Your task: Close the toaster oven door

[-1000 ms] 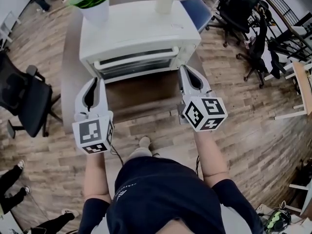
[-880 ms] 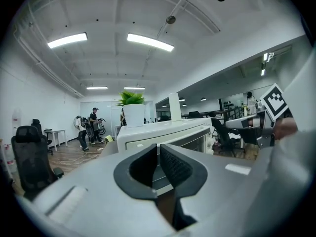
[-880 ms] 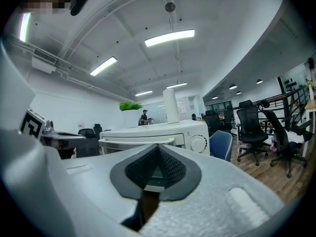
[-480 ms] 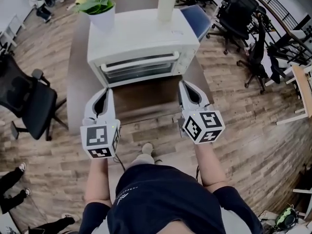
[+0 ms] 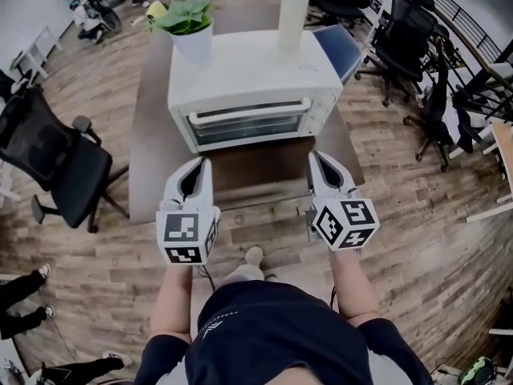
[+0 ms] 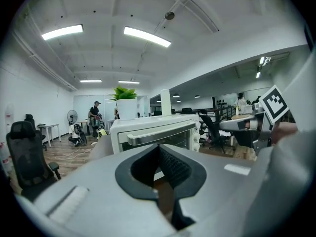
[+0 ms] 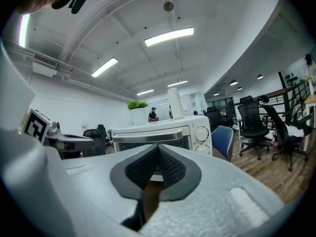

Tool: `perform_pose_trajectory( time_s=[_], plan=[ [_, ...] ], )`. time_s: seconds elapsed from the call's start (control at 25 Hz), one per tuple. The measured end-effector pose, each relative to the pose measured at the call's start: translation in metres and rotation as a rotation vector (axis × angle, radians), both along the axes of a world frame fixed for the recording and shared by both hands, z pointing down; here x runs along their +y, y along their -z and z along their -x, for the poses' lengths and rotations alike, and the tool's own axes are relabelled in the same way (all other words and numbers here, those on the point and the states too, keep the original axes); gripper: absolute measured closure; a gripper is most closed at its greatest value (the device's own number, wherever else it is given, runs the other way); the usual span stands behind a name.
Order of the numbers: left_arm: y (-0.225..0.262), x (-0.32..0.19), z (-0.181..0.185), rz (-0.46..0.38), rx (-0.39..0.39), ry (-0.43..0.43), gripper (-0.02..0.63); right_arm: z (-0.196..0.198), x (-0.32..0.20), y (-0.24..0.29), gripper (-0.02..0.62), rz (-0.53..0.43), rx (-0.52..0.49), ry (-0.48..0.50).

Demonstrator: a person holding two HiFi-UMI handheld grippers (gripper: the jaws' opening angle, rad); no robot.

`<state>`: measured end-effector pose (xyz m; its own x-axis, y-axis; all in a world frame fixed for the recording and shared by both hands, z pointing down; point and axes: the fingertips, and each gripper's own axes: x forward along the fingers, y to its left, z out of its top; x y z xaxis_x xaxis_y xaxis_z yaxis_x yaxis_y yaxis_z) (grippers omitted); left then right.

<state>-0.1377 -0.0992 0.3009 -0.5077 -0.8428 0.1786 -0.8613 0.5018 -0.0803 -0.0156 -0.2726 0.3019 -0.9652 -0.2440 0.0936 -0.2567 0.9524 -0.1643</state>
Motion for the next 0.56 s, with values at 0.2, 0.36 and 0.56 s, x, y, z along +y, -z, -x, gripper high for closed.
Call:
perform_pose_trajectory(
  time_s=[0.2,0.36,0.56],
  plan=[
    [-0.001,-0.003,-0.005,0.010,0.014,-0.011,0.604,-0.002,0.001,0.004,0.594,0.001,-0.008,0.010],
    [-0.001,-0.007,-0.009,0.024,0.013,-0.016,0.603,-0.005,0.001,0.005,0.594,0.003,-0.016,0.014],
    [-0.002,-0.013,-0.018,0.047,-0.012,-0.040,0.582,-0.014,0.001,0.004,0.594,0.005,-0.022,0.011]
  ],
)
